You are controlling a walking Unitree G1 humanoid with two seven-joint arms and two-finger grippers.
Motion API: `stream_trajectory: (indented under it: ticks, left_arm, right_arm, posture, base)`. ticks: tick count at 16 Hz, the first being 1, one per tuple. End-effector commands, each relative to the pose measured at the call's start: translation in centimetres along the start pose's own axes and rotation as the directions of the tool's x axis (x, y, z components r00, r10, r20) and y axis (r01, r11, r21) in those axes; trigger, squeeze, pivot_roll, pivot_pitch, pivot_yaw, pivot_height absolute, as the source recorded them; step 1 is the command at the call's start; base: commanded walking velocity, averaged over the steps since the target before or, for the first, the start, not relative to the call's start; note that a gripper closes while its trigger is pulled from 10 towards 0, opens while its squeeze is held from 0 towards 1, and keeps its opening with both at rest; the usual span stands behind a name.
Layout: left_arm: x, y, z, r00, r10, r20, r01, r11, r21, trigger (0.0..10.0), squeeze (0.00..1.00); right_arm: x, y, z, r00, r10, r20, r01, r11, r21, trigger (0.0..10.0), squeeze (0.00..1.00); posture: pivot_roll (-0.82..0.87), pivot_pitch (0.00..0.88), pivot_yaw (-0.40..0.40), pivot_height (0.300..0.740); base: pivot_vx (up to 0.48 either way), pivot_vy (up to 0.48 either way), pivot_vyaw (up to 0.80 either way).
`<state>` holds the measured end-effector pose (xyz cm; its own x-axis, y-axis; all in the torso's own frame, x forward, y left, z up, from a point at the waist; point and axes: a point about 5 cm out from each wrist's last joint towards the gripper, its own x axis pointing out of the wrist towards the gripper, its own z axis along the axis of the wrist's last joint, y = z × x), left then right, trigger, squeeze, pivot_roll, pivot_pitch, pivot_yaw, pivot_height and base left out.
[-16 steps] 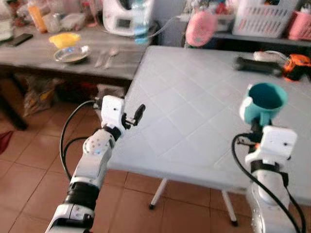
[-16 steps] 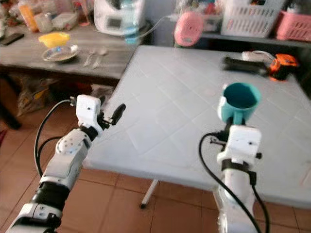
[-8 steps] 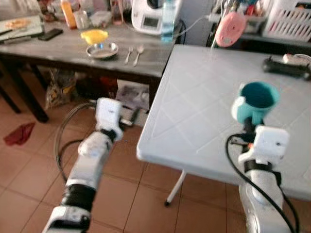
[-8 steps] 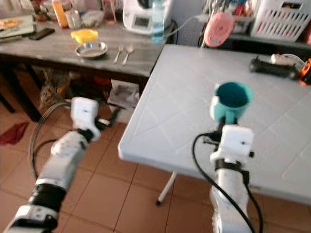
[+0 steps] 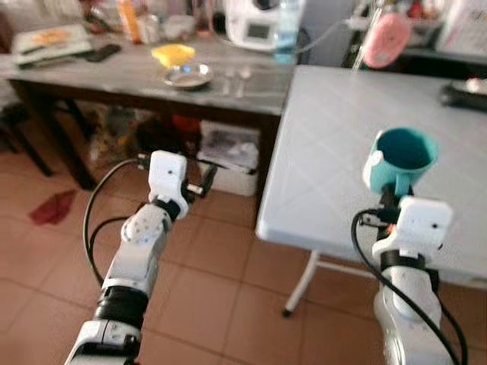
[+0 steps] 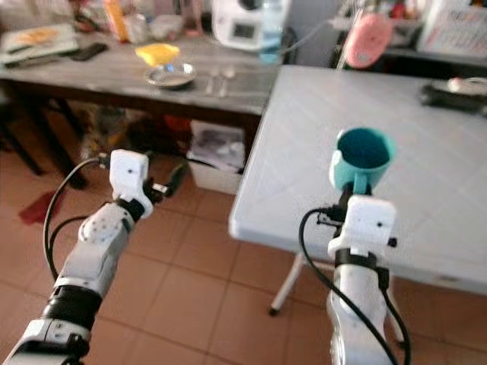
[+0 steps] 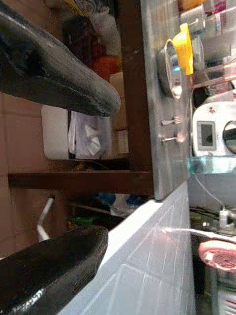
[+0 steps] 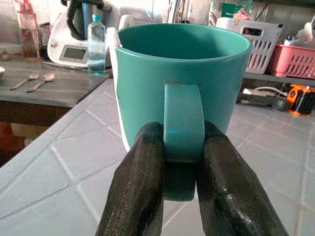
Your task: Setting the table
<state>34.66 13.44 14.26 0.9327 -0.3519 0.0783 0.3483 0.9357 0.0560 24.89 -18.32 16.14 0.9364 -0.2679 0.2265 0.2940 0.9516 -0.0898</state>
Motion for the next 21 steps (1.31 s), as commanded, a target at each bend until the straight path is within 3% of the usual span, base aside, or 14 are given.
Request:
stream_trajectory:
  ticks: [1,5,13,16,21]
  left_arm:
    - [0.26,-0.79,0.14,1.0,-0.026,0.001,0.026,1.0,0.005,10.0,0.0]
    - [0.33,-0.79,0.19,1.0,-0.024,0.0,0.024,1.0,0.002,10.0,0.0]
    - [0.38,-0.83,0.06,1.0,-0.023,0.001,0.023,1.0,-0.002,10.0,0.0]
    - [0.35,-0.81,-0.02,1.0,-0.014,0.001,0.014,1.0,-0.005,10.0,0.0]
    - [0.29,-1.12,0.1,0.999,-0.027,0.021,0.027,1.0,-0.002,10.0,0.0]
  right_arm:
    - [-0.02,-0.51,0.31,1.0,-0.023,0.015,0.023,1.0,-0.004,10.0,0.0]
    - [-0.03,-0.35,0.32,1.0,-0.023,0.016,0.023,1.0,-0.005,10.0,0.0]
    - [0.1,-0.41,0.3,0.999,-0.026,0.019,0.026,1.0,-0.009,10.0,0.0]
    - [0.15,-0.4,0.28,1.0,-0.021,0.019,0.021,1.0,-0.008,10.0,0.0]
    - [0.31,-0.62,0.31,1.0,-0.012,0.022,0.012,1.0,-0.014,10.0,0.0]
  posture:
    - [0.06,0.085,0.024,0.74]
    - [0.06,0.082,0.023,0.74]
    - [0.06,0.074,0.019,0.74]
    - [0.06,0.073,0.016,0.74]
    - [0.07,0.067,0.012,0.74]
  base:
    - [0.0,0.446,0.0]
    - [0.0,0.445,0.0]
    - [0.0,0.446,-0.49]
    - [0.0,0.415,0.0]
    - [0.0,0.0,0.0]
